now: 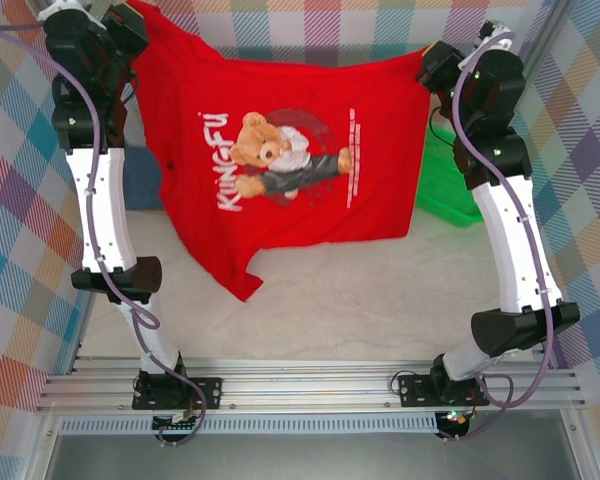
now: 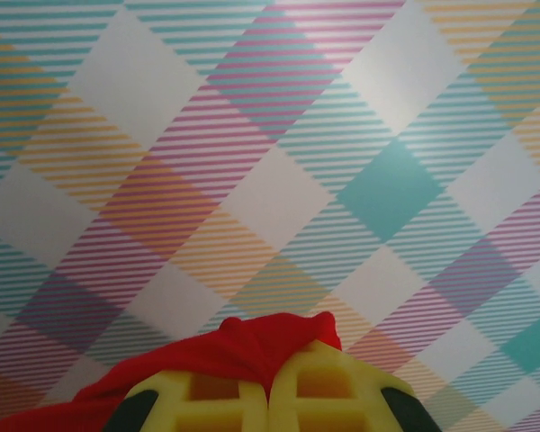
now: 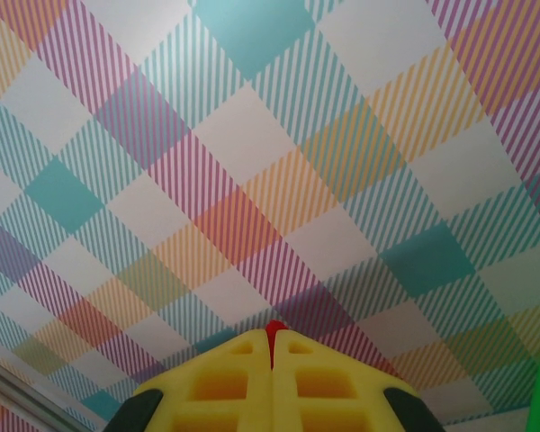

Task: Fold and stack the t-shirts

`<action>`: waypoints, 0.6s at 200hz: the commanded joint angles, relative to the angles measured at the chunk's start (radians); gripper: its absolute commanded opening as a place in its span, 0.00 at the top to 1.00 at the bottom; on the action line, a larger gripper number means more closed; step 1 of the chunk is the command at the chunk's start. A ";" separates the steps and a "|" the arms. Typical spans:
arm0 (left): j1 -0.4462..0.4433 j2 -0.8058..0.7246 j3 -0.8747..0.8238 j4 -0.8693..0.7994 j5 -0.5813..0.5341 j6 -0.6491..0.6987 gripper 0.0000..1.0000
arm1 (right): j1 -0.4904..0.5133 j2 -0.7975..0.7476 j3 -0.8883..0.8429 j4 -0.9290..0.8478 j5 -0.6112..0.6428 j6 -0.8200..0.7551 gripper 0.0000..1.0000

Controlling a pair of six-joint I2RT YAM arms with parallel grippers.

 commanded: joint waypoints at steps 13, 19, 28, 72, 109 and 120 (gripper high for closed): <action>0.075 -0.128 0.071 0.234 0.096 -0.152 1.00 | -0.038 -0.055 0.090 0.028 0.002 0.014 1.00; 0.086 -0.136 0.071 0.247 0.102 -0.172 1.00 | -0.042 -0.066 0.085 0.024 0.002 0.015 1.00; 0.098 -0.148 0.070 0.245 0.120 -0.200 1.00 | -0.045 -0.081 0.076 0.016 0.001 0.014 1.00; 0.073 -0.312 -0.111 -0.108 0.247 -0.096 1.00 | -0.050 -0.229 -0.148 -0.049 -0.048 0.047 1.00; -0.066 -0.813 -1.158 -0.017 0.135 -0.018 1.00 | -0.050 -0.440 -0.636 -0.119 -0.129 0.123 1.00; -0.107 -0.926 -1.383 -0.067 0.061 0.000 1.00 | -0.050 -0.491 -0.793 -0.162 -0.140 0.164 1.00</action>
